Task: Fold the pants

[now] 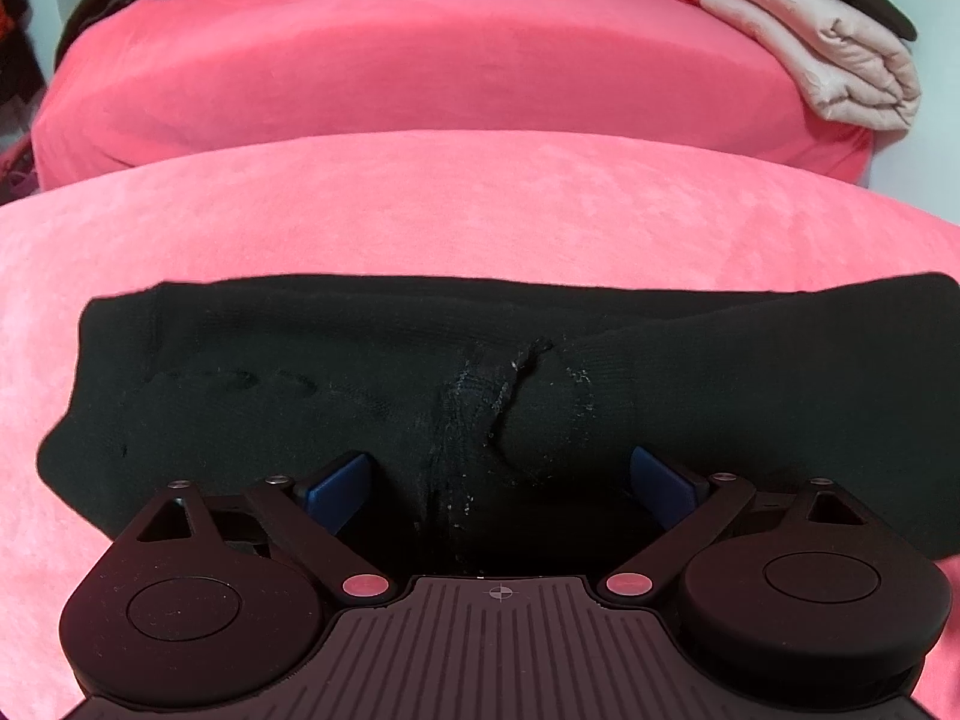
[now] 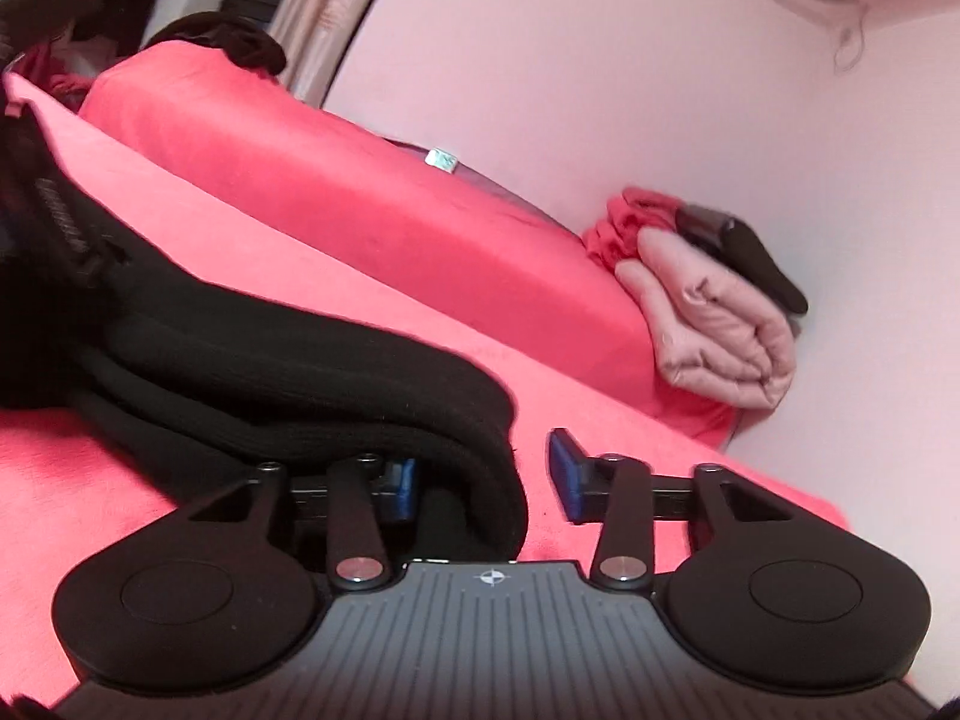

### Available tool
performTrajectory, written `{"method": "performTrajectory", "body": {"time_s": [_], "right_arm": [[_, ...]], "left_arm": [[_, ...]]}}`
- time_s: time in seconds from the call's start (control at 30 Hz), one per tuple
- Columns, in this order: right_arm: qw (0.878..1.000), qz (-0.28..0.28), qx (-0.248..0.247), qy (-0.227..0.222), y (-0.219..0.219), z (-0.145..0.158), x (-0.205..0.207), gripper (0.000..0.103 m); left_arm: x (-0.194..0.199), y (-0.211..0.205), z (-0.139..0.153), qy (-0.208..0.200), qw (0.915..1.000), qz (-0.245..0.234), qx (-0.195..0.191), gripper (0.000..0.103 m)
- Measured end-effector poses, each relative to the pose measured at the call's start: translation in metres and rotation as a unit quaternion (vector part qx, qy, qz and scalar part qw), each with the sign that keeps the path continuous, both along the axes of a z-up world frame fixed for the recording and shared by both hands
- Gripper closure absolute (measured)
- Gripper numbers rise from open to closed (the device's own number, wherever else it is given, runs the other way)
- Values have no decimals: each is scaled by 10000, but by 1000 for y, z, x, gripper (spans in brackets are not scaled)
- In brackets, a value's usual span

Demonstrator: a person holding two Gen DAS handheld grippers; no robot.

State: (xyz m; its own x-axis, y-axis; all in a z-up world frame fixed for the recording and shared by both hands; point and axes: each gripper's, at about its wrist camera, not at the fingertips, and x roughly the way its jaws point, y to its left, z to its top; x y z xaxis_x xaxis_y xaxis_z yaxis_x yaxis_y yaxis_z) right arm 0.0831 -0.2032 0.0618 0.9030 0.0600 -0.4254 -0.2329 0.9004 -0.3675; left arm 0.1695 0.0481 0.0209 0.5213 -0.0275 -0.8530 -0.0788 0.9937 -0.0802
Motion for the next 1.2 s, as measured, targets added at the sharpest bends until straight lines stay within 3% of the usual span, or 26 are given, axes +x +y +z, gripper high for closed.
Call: {"method": "performTrajectory", "body": {"time_s": [0.1,0.2,0.3,0.37,0.43,0.47,0.5,0.63,0.77,1.0,1.2], "right_arm": [[9989,-263,290,268,-14,4,-16,59],[9949,-484,460,761,-33,-6,-34,59],[9939,-276,253,1039,-34,-20,-57,59],[9953,-86,124,956,-32,-19,-66,59],[9952,89,129,965,-36,-11,-71,47],[9946,172,169,1008,-41,-7,-72,32],[9935,304,242,1072,-47,-3,-74,26],[9897,631,514,1176,-69,18,-82,26],[9877,675,777,1173,-70,32,-63,27],[9843,967,939,1143,-26,30,-31,35],[9795,1354,774,1273,13,20,-11,45]], "left_arm": [[-8,-8,-1,54,9993,-313,-210,0],[-18,-23,-2,-81,9981,-608,0,0],[-17,-24,-3,-67,9986,-526,23,0],[-15,-18,-4,-5,9989,-454,-103,0],[-14,-15,-4,8,9989,-444,-133,0],[-14,-15,-3,9,9989,-455,-122,0],[-15,-16,-2,8,9989,-464,-91,0],[-17,-21,3,-44,9989,-457,79,0],[-17,-26,7,-51,9988,-383,310,0],[-20,-22,10,-87,9979,-275,584,0],[-19,-7,8,-44,9986,-89,521,0]]}}
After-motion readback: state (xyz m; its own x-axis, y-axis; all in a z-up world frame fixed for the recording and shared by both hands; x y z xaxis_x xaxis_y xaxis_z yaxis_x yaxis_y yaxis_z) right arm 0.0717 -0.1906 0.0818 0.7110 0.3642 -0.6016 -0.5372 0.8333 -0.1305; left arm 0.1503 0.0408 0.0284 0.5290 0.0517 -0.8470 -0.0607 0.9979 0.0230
